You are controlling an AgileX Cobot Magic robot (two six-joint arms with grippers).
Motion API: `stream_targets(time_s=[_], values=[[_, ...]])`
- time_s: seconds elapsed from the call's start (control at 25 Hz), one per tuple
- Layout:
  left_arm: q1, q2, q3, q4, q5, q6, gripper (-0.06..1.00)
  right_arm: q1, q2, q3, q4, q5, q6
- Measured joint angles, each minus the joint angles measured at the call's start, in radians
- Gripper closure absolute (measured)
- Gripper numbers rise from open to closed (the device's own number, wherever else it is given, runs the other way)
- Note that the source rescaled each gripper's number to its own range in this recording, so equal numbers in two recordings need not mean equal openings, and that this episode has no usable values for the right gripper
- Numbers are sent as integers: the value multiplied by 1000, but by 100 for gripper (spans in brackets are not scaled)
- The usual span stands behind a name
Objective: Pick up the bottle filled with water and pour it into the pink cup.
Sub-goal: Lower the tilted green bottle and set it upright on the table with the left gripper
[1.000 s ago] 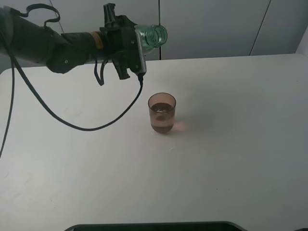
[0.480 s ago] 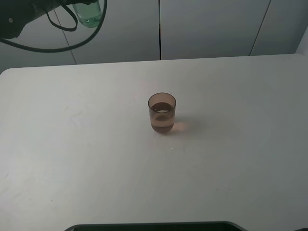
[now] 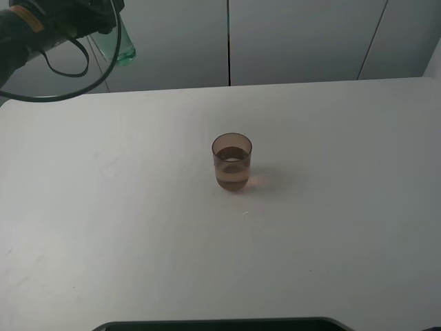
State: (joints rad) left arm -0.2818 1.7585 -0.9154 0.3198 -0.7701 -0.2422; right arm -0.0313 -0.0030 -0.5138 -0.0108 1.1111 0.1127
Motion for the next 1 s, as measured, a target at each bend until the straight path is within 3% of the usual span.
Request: stream_targets(time_s=[0.28, 0.76, 1.0], values=[[2, 101, 60, -78, -66, 66, 94, 0, 0, 0, 0, 0, 0], [2, 369, 63, -84, -287, 66, 94, 0, 0, 0, 0, 0, 0], [2, 429, 63, -84, -315, 146, 94, 0, 0, 0, 0, 0, 0]])
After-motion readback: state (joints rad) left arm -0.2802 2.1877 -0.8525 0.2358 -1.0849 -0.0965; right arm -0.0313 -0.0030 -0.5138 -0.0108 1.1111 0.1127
